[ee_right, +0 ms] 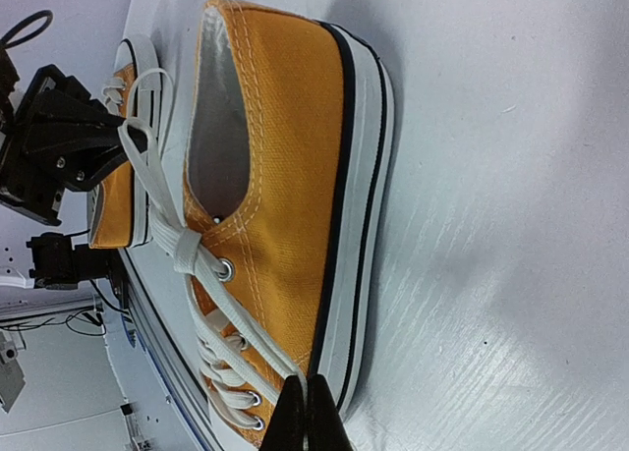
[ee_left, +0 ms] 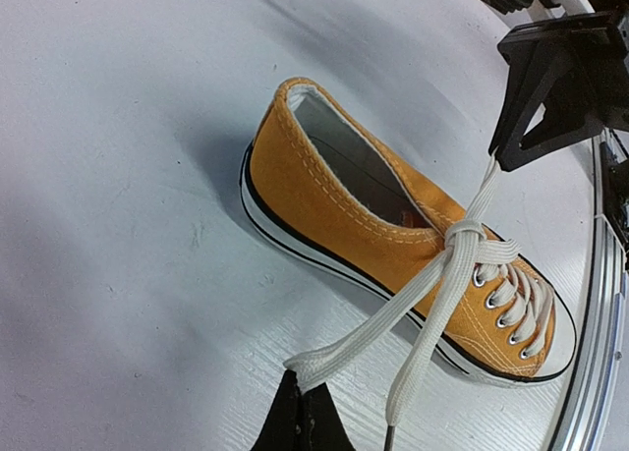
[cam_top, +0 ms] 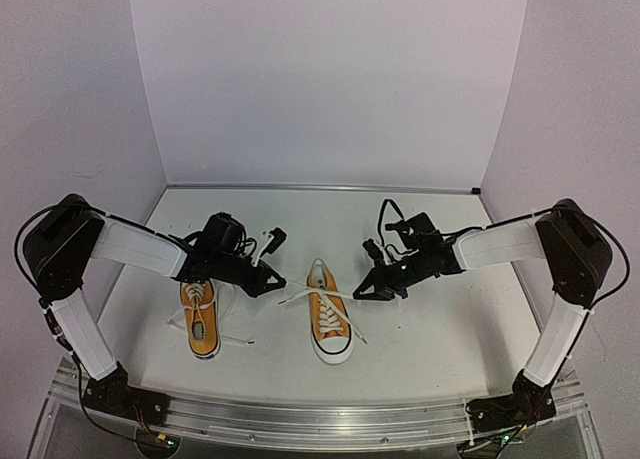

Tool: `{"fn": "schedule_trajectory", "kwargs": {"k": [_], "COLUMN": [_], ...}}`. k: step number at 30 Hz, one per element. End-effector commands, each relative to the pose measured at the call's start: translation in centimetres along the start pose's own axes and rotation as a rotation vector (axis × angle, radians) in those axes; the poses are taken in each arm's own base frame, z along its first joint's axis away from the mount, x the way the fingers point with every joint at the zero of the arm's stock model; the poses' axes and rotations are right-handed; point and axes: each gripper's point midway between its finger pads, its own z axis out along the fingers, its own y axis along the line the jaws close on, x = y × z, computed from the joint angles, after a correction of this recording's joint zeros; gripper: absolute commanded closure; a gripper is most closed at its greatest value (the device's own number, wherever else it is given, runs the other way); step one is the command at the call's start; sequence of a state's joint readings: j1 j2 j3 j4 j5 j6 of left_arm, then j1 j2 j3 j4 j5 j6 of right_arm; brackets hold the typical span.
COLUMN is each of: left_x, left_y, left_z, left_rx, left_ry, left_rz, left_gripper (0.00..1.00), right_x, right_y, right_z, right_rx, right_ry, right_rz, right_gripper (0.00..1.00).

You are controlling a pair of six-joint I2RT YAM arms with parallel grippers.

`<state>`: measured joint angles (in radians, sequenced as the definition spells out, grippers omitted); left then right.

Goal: Tie the shoes

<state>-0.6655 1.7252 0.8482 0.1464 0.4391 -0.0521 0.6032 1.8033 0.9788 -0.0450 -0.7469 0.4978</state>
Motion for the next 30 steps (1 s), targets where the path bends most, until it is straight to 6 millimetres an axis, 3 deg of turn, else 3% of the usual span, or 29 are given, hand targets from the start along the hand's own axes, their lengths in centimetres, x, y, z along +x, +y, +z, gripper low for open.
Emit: {"fn": "schedule_trajectory", "kwargs": {"k": [1,12,17,24,30], "left_x": [-0.2,-2.6,-3.5,-2.2,-2.2], "left_y": [2.9,4.0,2.3,0.2,-0.9], "left_z": [-1.4,-3.8,-4.4,-2.0,-1.5], "left_rx": [-0.133,-0.274,-0.292,-0.210,-0.168], "left_ry": [-0.012,-0.096,-0.123,-0.025,-0.024], "left_rz": [-0.023,0.077,0.228,0.317,0.337], "left_gripper": [1.00,1.00,1.00,0.99,0.77], "right_x": [-0.2,0.3,0.2,0.6,0.4], "right_y": [-1.5,-1.5,-1.2,0.0,0.5], "right_z": [-1.4,-1.2,-1.0,-0.1,0.2], "right_rx": [0.072,0.056,0.037,-0.001,-0.013], "right_ry": [-0.039,-0.022,-0.019,0.003,0.007], "right_rz": [0.009,0.017,0.016,-0.004,-0.013], "right_gripper": [1.00,1.00,1.00,1.00,1.00]}}
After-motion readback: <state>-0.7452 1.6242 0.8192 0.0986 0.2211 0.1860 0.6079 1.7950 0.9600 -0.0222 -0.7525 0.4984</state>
